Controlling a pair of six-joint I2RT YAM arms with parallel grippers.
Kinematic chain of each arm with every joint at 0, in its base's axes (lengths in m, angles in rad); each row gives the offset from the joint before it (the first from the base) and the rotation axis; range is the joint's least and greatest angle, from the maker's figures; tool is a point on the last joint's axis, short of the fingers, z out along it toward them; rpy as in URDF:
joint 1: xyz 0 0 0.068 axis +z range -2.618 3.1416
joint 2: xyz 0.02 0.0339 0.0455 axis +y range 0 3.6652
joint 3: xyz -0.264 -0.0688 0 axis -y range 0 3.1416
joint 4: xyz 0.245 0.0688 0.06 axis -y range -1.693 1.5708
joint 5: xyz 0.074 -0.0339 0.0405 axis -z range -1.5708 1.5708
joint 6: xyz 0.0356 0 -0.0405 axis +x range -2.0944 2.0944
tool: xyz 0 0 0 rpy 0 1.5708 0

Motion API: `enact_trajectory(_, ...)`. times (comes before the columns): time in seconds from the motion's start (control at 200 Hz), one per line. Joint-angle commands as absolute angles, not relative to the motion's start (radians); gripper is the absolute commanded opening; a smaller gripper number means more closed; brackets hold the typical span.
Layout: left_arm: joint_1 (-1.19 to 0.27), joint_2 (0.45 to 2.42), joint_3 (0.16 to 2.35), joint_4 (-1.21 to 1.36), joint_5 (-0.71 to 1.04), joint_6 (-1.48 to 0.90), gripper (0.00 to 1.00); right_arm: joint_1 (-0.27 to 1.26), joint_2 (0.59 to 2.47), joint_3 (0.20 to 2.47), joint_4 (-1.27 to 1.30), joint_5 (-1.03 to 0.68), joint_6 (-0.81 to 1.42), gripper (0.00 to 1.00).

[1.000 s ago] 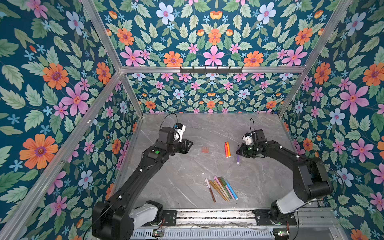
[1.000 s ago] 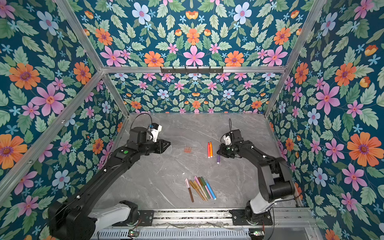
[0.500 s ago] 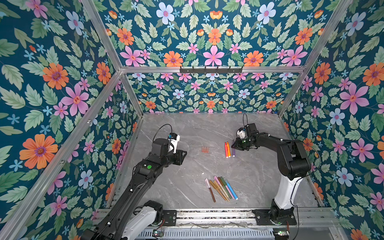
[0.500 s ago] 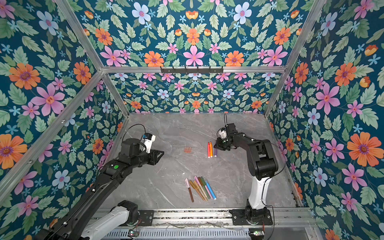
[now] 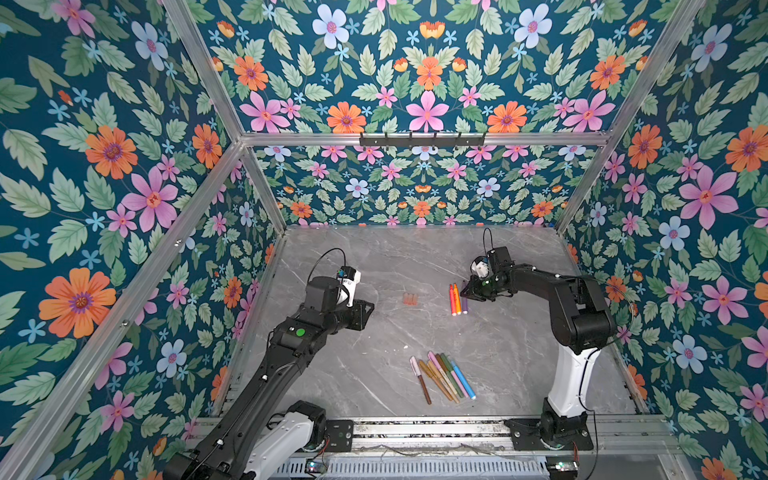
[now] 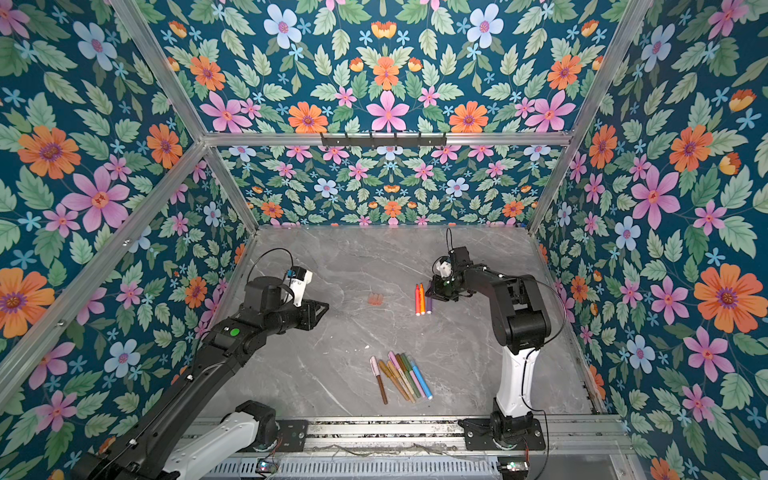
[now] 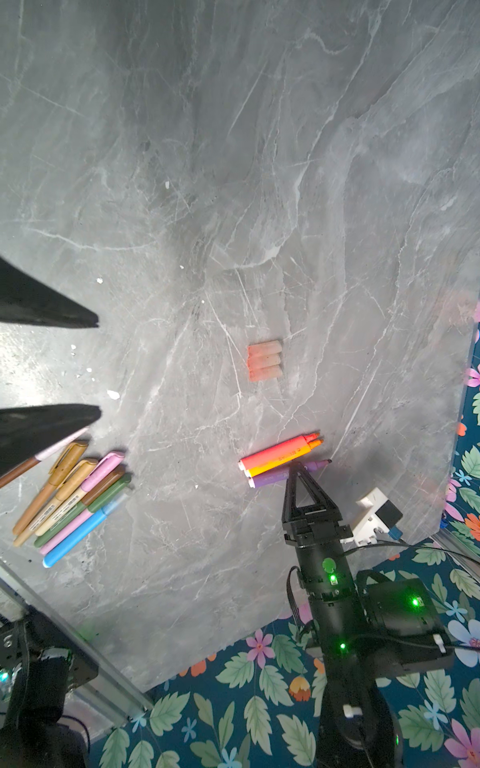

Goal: Open the pen caps
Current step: 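Open the right gripper and withdraw both grippers from the markers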

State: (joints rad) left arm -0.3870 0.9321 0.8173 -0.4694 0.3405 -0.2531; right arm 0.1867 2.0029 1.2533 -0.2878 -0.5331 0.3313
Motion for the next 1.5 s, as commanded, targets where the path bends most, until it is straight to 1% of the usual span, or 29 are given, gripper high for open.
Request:
enact_trajectory(0.0, -0.387, 0.931, 0.815, -0.456, 0.346, -0.242, 0.34, 0.187, 2.007, 1.257, -0.308, -0.528, 0.332, 0.09)
enact_trajectory(0.22, -0.387, 0.935, 0.813, -0.453, 0.35, -0.243, 0.34, 0.188, 2.032, 1.28, -0.322, -0.529, 0.336, 0.1)
enact_trajectory(0.57, -0.387, 0.94, 0.812, -0.449, 0.353, -0.245, 0.34, 0.187, 2.024, 1.275, -0.324, -0.526, 0.331, 0.23)
enact_trajectory(0.66, -0.387, 0.943, 0.812, -0.449, 0.353, -0.244, 0.34, 0.187, 2.024, 1.272, -0.32, -0.527, 0.333, 0.22)
enact_trajectory(0.75, -0.387, 0.943, 0.811, -0.449, 0.354, -0.244, 0.34, 0.187, 2.02, 1.263, -0.315, -0.529, 0.335, 0.17)
enact_trajectory(0.83, -0.387, 0.943, 0.812, -0.449, 0.354, -0.244, 0.34, 0.188, 2.018, 1.256, -0.309, -0.53, 0.337, 0.15)
enact_trajectory(1.24, -0.387, 0.95, 0.811, -0.448, 0.356, -0.243, 0.34, 0.187, 2.001, 1.233, -0.284, -0.548, 0.352, 0.14)
enact_trajectory(1.495, -0.386, 0.954, 0.81, -0.448, 0.357, -0.244, 0.34, 0.188, 1.99, 1.224, -0.274, -0.546, 0.362, 0.16)
